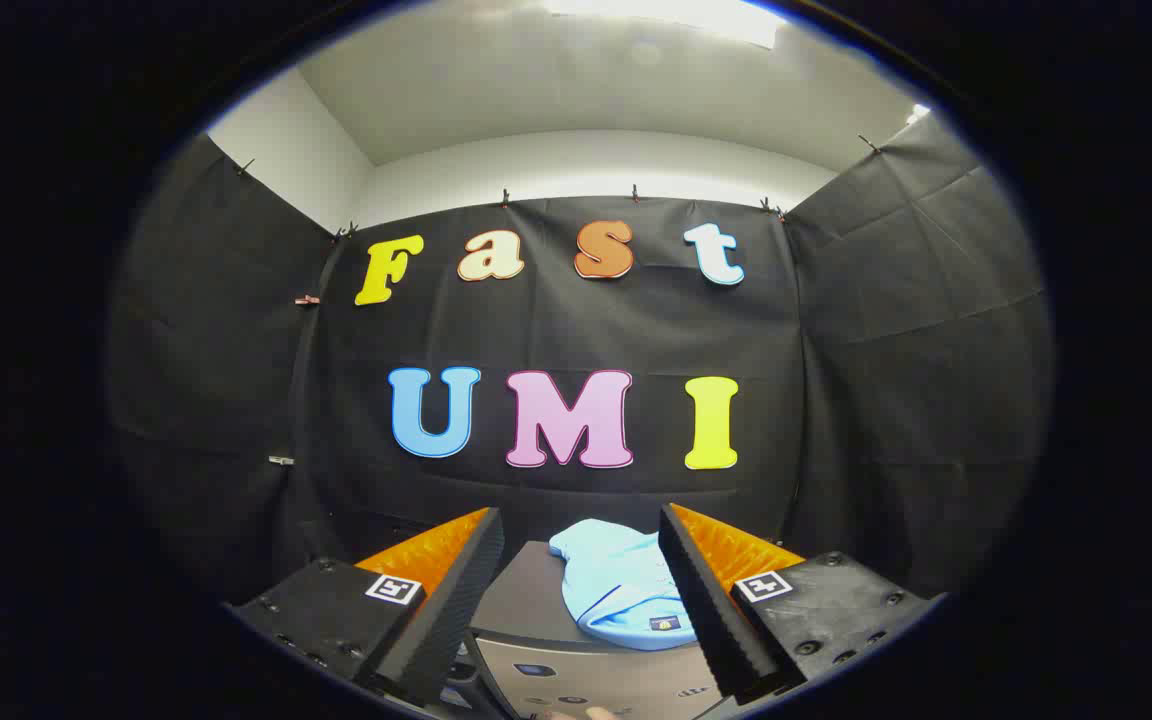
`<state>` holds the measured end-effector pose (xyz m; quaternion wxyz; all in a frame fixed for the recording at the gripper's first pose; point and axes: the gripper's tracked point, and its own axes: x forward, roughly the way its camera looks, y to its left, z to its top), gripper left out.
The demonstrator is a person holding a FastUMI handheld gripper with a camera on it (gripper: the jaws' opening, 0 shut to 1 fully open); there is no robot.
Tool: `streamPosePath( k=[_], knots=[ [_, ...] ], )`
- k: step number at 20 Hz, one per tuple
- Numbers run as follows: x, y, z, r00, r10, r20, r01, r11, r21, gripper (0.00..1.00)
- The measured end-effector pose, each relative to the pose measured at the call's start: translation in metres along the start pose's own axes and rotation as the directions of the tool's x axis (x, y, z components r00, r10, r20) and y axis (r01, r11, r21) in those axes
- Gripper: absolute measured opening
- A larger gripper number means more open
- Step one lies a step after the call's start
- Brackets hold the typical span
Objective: Put the clothes into the washing machine and then close the washing machine lid.
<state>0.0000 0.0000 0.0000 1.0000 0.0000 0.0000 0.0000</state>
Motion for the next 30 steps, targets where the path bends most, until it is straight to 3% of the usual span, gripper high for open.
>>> streamPosePath(
  k=[20,30],
  knots=[
    [-0.006,0.009,0.002,1.0,0.028,0.01,-0.028,0.999,-0.028,0.98],
    [0.006,-0.008,0.008,0.999,-0.019,0.028,0.02,0.999,-0.031,0.98]
  ],
)
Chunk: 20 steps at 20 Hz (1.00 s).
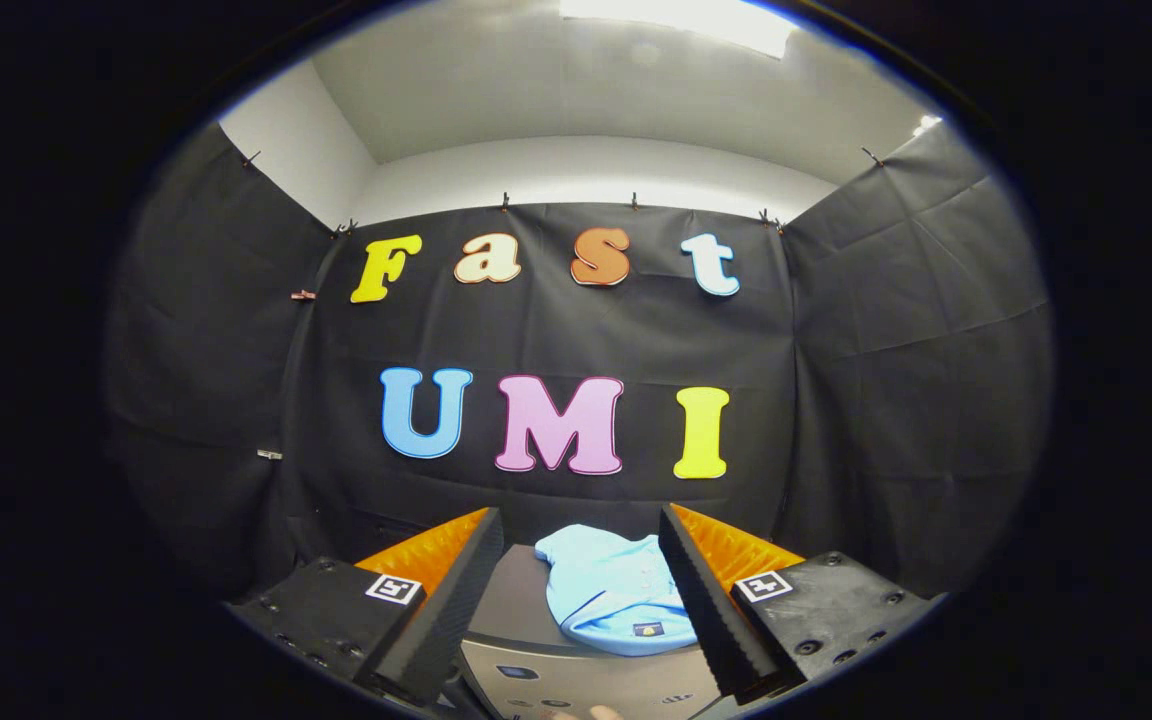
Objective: Put the clothes into the washing machine and then close the washing machine lid.
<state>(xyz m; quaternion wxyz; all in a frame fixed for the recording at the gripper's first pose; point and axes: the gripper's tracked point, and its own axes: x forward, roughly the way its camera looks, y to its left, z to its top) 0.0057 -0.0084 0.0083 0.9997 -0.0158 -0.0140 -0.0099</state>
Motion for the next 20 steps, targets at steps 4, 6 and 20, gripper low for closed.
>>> streamPosePath(
  k=[4,6,20],
  knots=[
    [0.018,-0.012,0.001,1.0,-0.016,-0.018,0.016,1.0,0.0,0.98],
    [0.032,-0.02,-0.001,0.999,-0.031,-0.04,0.031,1.0,0.004,0.98],
    [0.171,-0.056,-0.044,0.95,-0.059,-0.306,0.071,0.997,0.028,0.98]
  ],
)
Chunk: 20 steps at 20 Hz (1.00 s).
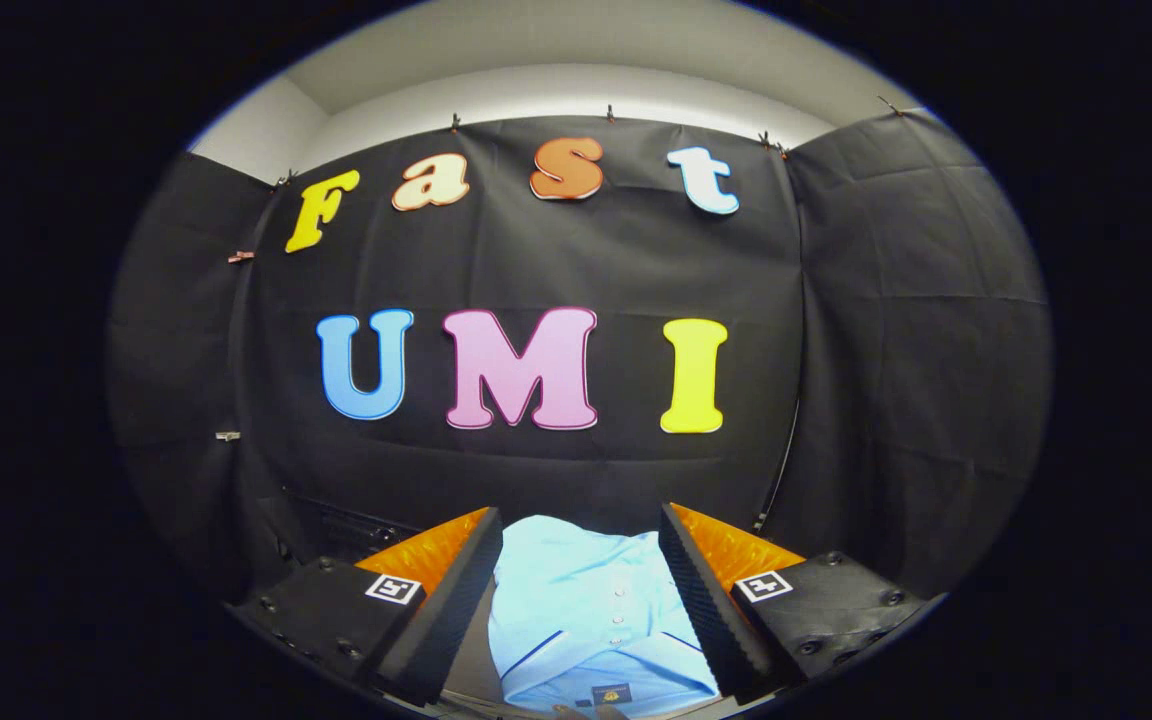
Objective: Put the clothes into the washing machine and then close the washing machine lid.
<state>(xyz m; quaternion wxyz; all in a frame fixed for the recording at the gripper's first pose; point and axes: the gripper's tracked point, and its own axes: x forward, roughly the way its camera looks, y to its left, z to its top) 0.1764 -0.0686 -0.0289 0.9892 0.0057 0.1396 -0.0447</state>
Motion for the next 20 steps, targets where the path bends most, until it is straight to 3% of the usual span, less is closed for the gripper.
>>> streamPosePath(
  k=[4,9,12,16,20],
  knots=[
    [0.053,-0.016,-0.02,0.993,-0.023,-0.117,0.025,1.0,0.011,0.98],
    [0.106,-0.029,-0.073,0.951,-0.046,-0.305,0.058,0.998,0.03,0.99],
    [0.132,-0.035,-0.11,0.911,-0.07,-0.405,0.078,0.997,0.003,0.99],
    [0.142,-0.036,-0.157,0.821,-0.051,-0.568,0.071,0.997,0.014,1.0],
    [0.144,-0.043,-0.183,0.769,-0.044,-0.638,0.091,0.995,0.041,0.99]
  ],
)
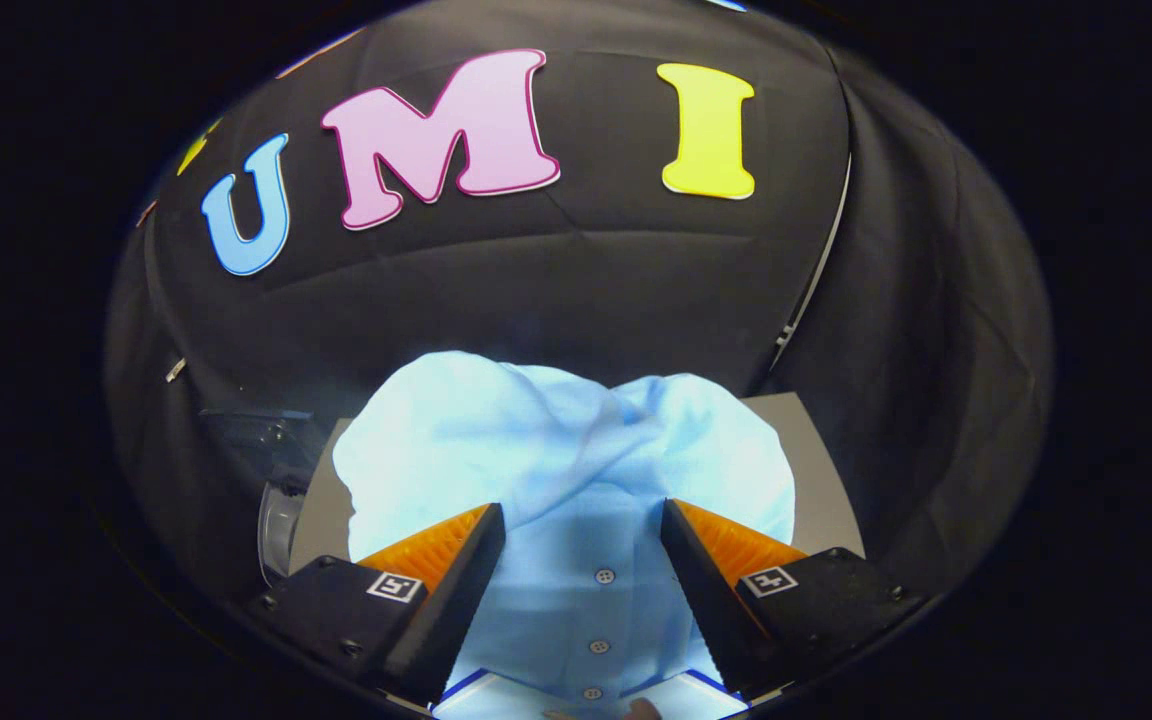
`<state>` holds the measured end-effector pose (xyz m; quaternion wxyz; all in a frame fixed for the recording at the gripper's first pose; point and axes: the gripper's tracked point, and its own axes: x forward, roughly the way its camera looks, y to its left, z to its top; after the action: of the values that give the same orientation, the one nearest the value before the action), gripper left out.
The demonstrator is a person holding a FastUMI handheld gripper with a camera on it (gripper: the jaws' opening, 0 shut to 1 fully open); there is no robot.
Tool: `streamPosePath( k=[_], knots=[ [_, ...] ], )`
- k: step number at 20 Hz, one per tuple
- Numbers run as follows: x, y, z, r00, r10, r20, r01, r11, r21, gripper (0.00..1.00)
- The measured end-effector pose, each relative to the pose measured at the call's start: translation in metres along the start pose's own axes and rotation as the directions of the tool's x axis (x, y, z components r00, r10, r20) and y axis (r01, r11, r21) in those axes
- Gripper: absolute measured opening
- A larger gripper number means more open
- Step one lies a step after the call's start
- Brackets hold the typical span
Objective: Put the clothes into the washing machine and then close the washing machine lid.
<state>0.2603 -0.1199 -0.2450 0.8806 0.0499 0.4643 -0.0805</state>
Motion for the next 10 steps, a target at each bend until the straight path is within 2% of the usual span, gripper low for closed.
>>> streamPosePath(
  k=[6,7,9,10],
  knots=[
    [0.001,0.0,-0.004,0.999,-0.026,-0.028,0.025,0.999,-0.03,0.98],
    [0.003,0.004,-0.004,0.999,-0.009,-0.033,0.008,0.999,-0.042,0.97],
    [0.003,0.015,-0.005,0.999,0.04,-0.036,-0.042,0.998,-0.053,0.54],
    [0.002,0.016,-0.005,0.999,0.039,-0.034,-0.041,0.997,-0.058,0.32]
  ],
)
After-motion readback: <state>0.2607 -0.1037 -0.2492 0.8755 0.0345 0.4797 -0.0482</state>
